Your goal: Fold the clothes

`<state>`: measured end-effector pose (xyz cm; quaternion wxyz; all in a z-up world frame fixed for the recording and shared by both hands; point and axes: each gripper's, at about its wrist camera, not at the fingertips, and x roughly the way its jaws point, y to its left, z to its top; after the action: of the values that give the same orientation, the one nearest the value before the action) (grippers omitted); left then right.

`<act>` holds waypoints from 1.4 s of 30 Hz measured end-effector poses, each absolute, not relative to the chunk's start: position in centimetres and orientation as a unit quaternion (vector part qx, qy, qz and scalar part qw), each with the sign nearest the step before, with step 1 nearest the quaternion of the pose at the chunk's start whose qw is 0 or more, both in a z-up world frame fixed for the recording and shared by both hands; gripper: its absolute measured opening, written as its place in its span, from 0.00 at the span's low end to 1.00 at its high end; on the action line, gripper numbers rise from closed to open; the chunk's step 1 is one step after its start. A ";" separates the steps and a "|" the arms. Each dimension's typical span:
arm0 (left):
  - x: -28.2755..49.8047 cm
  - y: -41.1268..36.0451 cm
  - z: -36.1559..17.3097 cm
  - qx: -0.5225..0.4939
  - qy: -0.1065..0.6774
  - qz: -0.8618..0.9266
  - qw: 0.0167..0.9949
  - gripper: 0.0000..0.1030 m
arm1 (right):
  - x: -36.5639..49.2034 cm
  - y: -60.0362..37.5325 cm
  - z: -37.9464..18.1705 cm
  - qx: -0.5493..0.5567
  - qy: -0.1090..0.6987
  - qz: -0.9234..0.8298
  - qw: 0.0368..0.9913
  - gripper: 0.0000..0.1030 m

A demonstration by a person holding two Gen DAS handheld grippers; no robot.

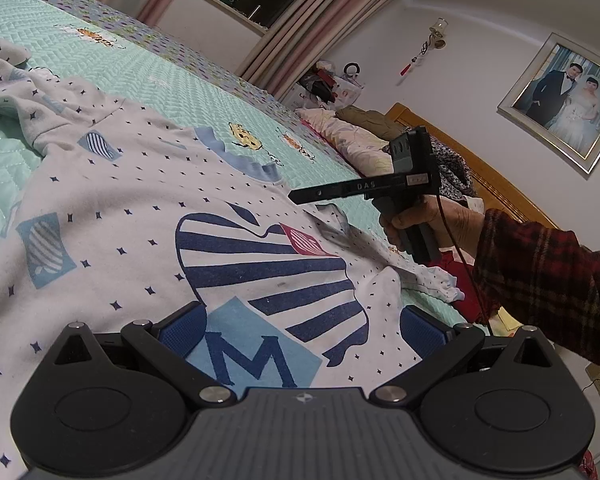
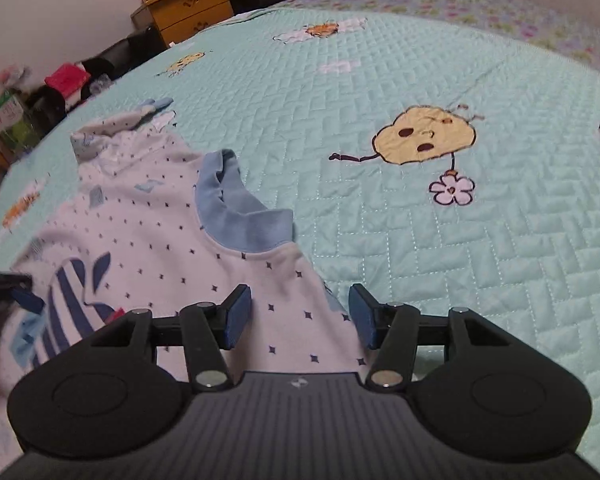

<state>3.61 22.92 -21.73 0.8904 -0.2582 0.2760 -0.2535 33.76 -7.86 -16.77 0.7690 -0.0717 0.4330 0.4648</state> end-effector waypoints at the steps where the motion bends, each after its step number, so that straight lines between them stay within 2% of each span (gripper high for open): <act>1: 3.6 22.9 -21.7 -0.258 0.276 -0.253 0.890 0.99 | 34.0 -8.0 -16.7 -0.063 0.438 0.465 0.766 0.47; 2: 3.6 22.9 -21.7 -0.258 0.276 -0.254 0.890 0.99 | 34.2 -8.0 -16.7 -0.054 0.444 0.466 0.763 0.43; 3: 3.6 22.9 -21.7 -0.259 0.276 -0.254 0.890 0.99 | 34.3 -8.1 -16.7 -0.047 0.450 0.468 0.759 0.29; 4: 3.6 22.9 -21.7 -0.259 0.276 -0.254 0.890 0.99 | 34.4 -8.1 -16.8 -0.040 0.456 0.469 0.755 0.08; 10: 3.6 23.0 -21.8 -0.261 0.275 -0.255 0.890 0.99 | 34.9 -8.5 -17.3 -0.006 0.472 0.458 0.753 0.07; 14: 3.5 23.0 -21.8 -0.261 0.274 -0.255 0.890 0.99 | 34.9 -8.3 -17.3 -0.032 0.463 0.460 0.757 0.07; 19: 3.4 23.0 -21.7 -0.261 0.274 -0.255 0.890 0.99 | 32.3 -5.3 -15.9 -0.145 0.418 0.434 0.785 0.06; 23: 3.4 23.1 -21.7 -0.262 0.274 -0.255 0.889 0.99 | 29.8 -3.3 -14.2 -0.278 0.311 0.375 0.828 0.05; 24: 3.4 23.1 -21.7 -0.262 0.274 -0.255 0.890 0.99 | 29.6 -3.0 -14.2 -0.307 0.284 0.348 0.839 0.00; 25: 3.4 23.0 -21.7 -0.262 0.274 -0.255 0.890 0.99 | 30.0 -3.0 -14.4 -0.314 0.279 0.326 0.847 0.00; 28: 3.3 23.0 -21.7 -0.261 0.274 -0.255 0.890 0.99 | 31.9 -3.7 -16.2 -0.273 0.329 0.317 0.846 0.00; 30: 3.3 22.9 -21.7 -0.261 0.274 -0.255 0.890 0.99 | 32.3 -4.8 -16.3 -0.220 0.345 0.306 0.860 0.04; 32: 3.3 22.9 -21.7 -0.261 0.274 -0.255 0.890 0.99 | 32.6 -6.3 -15.4 -0.132 0.347 0.323 0.871 0.15; 34: 3.3 22.9 -21.7 -0.261 0.274 -0.255 0.890 0.99 | 32.7 -6.8 -14.6 -0.076 0.349 0.366 0.859 0.44; 35: 3.3 22.9 -21.7 -0.261 0.273 -0.255 0.890 0.99 | 32.9 -6.4 -14.7 -0.077 0.357 0.379 0.850 0.49; 39: 3.3 22.9 -21.7 -0.261 0.274 -0.255 0.890 0.99 | 33.7 -4.4 -16.3 -0.118 0.392 0.416 0.812 0.51; 42: 3.3 22.9 -21.8 -0.260 0.273 -0.255 0.890 0.99 | 33.3 -3.6 -17.1 -0.150 0.384 0.421 0.808 0.52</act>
<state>3.34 22.90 -21.77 0.8904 -0.2603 0.2733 -0.2546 33.26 -3.57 -17.12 0.8079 -0.1501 0.3837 0.4214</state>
